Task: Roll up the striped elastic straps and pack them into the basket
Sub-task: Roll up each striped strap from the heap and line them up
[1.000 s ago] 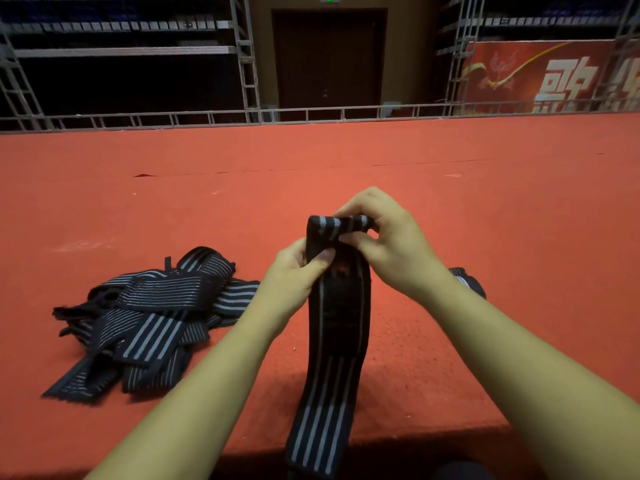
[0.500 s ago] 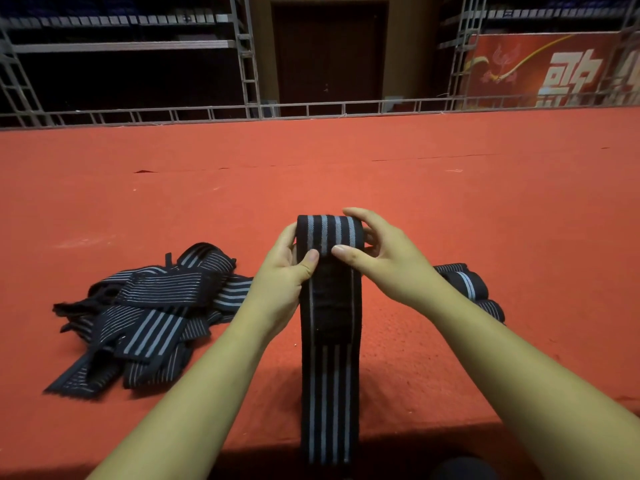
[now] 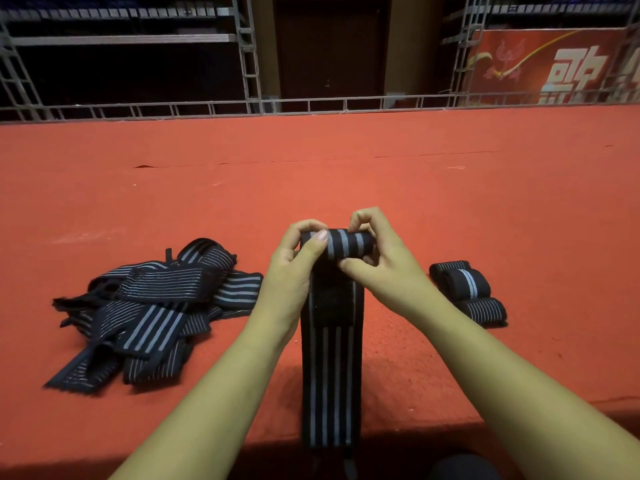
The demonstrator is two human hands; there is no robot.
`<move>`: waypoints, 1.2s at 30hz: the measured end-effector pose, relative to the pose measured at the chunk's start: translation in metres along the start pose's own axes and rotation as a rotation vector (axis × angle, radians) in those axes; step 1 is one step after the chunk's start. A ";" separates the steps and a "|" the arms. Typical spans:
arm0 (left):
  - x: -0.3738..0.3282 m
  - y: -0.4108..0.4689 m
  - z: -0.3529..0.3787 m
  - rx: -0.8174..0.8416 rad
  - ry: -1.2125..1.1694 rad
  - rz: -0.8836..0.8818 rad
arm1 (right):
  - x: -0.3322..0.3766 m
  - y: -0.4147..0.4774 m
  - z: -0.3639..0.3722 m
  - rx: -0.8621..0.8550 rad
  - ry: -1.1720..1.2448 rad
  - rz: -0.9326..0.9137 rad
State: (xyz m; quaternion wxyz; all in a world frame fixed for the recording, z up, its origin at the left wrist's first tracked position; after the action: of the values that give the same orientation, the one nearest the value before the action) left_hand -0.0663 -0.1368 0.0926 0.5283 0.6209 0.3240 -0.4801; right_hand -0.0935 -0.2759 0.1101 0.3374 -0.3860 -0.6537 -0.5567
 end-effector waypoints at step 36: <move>0.006 -0.007 -0.005 0.065 -0.099 0.023 | -0.017 -0.014 0.007 -0.032 0.101 0.221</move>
State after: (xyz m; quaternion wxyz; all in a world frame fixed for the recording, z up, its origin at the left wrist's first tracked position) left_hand -0.0698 -0.1311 0.0847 0.5286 0.6167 0.2746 -0.5145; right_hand -0.0976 -0.2719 0.0880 0.4230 -0.4323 -0.5804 -0.5453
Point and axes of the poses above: each hand's wrist, its own y-axis towards the middle knuckle, its own z-axis out of the palm, x = y × z, the point moved 4 cm from there along y, towards the middle knuckle, and after that the axes turned 11 degrees about y, right-handed, at the moved point
